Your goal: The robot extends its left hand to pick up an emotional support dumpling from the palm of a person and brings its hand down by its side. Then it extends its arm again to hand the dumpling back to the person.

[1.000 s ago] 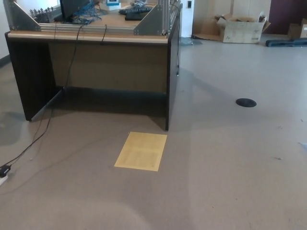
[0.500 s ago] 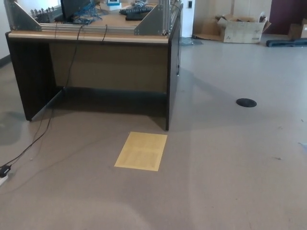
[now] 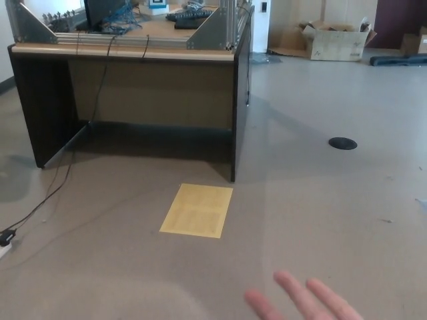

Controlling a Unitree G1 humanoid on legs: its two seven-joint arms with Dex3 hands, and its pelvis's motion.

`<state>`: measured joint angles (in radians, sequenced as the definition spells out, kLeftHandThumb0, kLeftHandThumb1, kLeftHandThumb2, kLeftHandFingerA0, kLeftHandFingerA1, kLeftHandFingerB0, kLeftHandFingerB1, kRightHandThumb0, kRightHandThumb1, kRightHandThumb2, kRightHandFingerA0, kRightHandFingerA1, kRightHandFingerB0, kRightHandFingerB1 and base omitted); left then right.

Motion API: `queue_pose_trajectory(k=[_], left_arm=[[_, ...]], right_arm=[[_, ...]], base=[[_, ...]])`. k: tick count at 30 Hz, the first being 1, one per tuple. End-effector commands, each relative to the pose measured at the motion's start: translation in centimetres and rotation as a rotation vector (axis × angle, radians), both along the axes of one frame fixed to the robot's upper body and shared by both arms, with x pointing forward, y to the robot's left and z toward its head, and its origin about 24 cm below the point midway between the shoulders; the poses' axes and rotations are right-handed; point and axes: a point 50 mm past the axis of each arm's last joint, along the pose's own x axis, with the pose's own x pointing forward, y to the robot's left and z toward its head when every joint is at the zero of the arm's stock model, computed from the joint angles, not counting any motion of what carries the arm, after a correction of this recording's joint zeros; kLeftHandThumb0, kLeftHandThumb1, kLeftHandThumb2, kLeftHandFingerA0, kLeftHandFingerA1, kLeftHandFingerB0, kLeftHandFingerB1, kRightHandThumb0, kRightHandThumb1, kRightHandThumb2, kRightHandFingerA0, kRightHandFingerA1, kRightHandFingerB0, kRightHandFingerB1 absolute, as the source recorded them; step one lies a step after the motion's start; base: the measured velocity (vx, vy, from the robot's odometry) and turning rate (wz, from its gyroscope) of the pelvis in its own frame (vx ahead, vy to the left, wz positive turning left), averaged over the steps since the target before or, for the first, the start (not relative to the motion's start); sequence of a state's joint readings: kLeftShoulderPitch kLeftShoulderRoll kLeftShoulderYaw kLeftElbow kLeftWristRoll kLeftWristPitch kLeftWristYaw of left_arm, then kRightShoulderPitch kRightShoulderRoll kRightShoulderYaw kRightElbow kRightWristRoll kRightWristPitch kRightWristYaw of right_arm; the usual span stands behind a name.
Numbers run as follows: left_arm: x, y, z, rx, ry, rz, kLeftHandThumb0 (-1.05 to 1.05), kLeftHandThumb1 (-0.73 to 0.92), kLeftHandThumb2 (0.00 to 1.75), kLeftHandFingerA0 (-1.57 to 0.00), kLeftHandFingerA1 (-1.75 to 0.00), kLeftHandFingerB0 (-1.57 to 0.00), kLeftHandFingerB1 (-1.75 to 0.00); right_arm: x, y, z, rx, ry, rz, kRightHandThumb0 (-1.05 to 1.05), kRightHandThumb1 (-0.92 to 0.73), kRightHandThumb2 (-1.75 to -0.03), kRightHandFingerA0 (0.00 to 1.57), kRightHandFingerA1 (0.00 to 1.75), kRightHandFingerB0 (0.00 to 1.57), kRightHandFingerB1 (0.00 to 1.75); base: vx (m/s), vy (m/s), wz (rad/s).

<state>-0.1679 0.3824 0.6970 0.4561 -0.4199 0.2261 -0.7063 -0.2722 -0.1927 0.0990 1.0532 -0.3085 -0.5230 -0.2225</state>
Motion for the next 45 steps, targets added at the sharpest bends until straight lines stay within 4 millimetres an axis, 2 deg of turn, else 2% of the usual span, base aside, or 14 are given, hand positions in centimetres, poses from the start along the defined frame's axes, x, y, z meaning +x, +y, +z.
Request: queue_pose_trajectory(k=[1,3,6,7,9,11,15,16,17,19,26,28,44,45], left_arm=[[3.0,-1.7,10.9,0.141,-0.293,-0.115,-0.12,0.84,0.62,-0.73,-1.65,-0.77,-1.14],[4.3,-4.9,15.4,0.256,-0.404,-0.210,-0.16,0.80,0.62,-0.74,-1.63,-0.80,-1.12],[4.5,-5.3,15.8,0.261,-0.407,-0.215,-0.16,0.80,0.62,-0.74,-1.63,-0.80,-1.12],[5.5,-10.2,20.9,0.455,-0.572,-0.407,-0.25,0.71,0.73,-0.84,-1.44,-0.86,-1.04],[5.5,-10.8,21.4,0.478,-0.588,-0.426,-0.25,0.71,0.73,-0.84,-1.44,-0.86,-1.04],[5.9,-16.1,25.7,0.646,-0.719,-0.570,-0.08,0.75,0.67,-0.81,-1.49,-0.86,-1.12],[5.9,-16.9,26.1,0.654,-0.722,-0.590,-0.08,0.75,0.67,-0.81,-1.49,-0.86,-1.12],[6.2,-19.1,26.5,0.692,-0.742,-0.664,-0.14,0.73,0.65,-0.86,-1.36,-0.91,-0.93],[6.3,-23.5,27.3,0.769,-0.778,-0.800,-0.14,0.72,0.68,-0.83,-1.42,-0.89,-0.98],[6.0,-27.2,27.9,0.822,-0.797,-0.901,-0.10,0.68,0.76,-0.81,-1.45,-0.88,-0.97],[5.8,-30.1,27.9,0.873,-0.810,-0.978,-0.06,0.69,0.77,-0.83,-1.33,-0.87,-0.94],[4.3,-34.8,26.4,1.023,-0.796,-1.160,-0.14,0.71,0.70,-0.86,-1.40,-0.89,-0.99],[1.8,-39.1,20.8,1.181,-0.705,-1.387,-0.11,0.72,0.70,-0.80,-1.37,-0.82,-1.00],[1.9,-39.4,19.6,1.217,-0.665,-1.450,-0.08,0.68,0.71,-0.81,-1.21,-0.83,-0.93]], right_arm=[[-0.9,-0.4,-0.6,0.012,0.016,-0.031,-0.25,-0.60,-0.58,0.86,0.57,0.71,0.50],[-1.0,-0.7,-0.5,0.011,0.007,-0.037,-0.24,-0.60,-0.57,0.84,0.58,0.71,0.50],[-1.0,-0.8,-0.5,0.012,0.004,-0.040,-0.24,-0.60,-0.57,0.84,0.58,0.71,0.50],[-0.9,-0.8,-0.3,0.012,-0.001,-0.049,-0.25,-0.59,-0.58,0.85,0.55,0.72,0.50],[-0.9,-0.8,-0.3,0.012,-0.001,-0.050,-0.25,-0.59,-0.58,0.85,0.55,0.72,0.50],[0.2,-1.1,0.5,0.012,-0.030,-0.063,-0.24,-0.59,-0.57,0.87,0.58,0.72,0.50],[0.2,-1.2,0.5,0.010,-0.030,-0.063,-0.24,-0.59,-0.57,0.87,0.58,0.72,0.50],[-0.1,-1.0,0.3,0.012,-0.027,-0.057,-0.25,-0.60,-0.58,0.87,0.58,0.71,0.50],[-0.3,-0.7,0.1,0.011,-0.022,-0.048,-0.26,-0.61,-0.58,0.88,0.57,0.72,0.50],[-0.1,-0.8,0.2,0.001,-0.023,-0.047,-0.26,-0.60,-0.58,0.86,0.56,0.72,0.50],[0.1,-0.8,0.4,-0.001,-0.021,-0.044,-0.25,-0.60,-0.58,0.84,0.54,0.72,0.49],[0.2,-0.9,0.6,-0.005,-0.029,-0.027,-0.26,-0.60,-0.58,0.83,0.54,0.72,0.49],[0.7,0.2,0.5,0.024,-0.028,0.004,-0.29,-0.60,-0.58,0.87,0.60,0.74,0.50],[1.7,0.3,1.1,-0.123,-0.001,0.097,-0.50,-0.77,-0.64,0.65,0.62,0.60,0.38]], base=[[0.00,0.000,0.00],[0.00,0.000,0.00],[0.00,0.000,0.00],[0.00,0.000,0.00],[0.01,-0.002,0.04],[0.00,0.000,0.00],[0.00,0.000,0.00],[0.00,0.000,0.00],[0.00,0.000,0.00],[0.00,0.000,0.00],[0.00,0.000,0.00],[0.00,0.000,0.00],[0.00,0.000,0.00],[0.00,0.000,0.00]])
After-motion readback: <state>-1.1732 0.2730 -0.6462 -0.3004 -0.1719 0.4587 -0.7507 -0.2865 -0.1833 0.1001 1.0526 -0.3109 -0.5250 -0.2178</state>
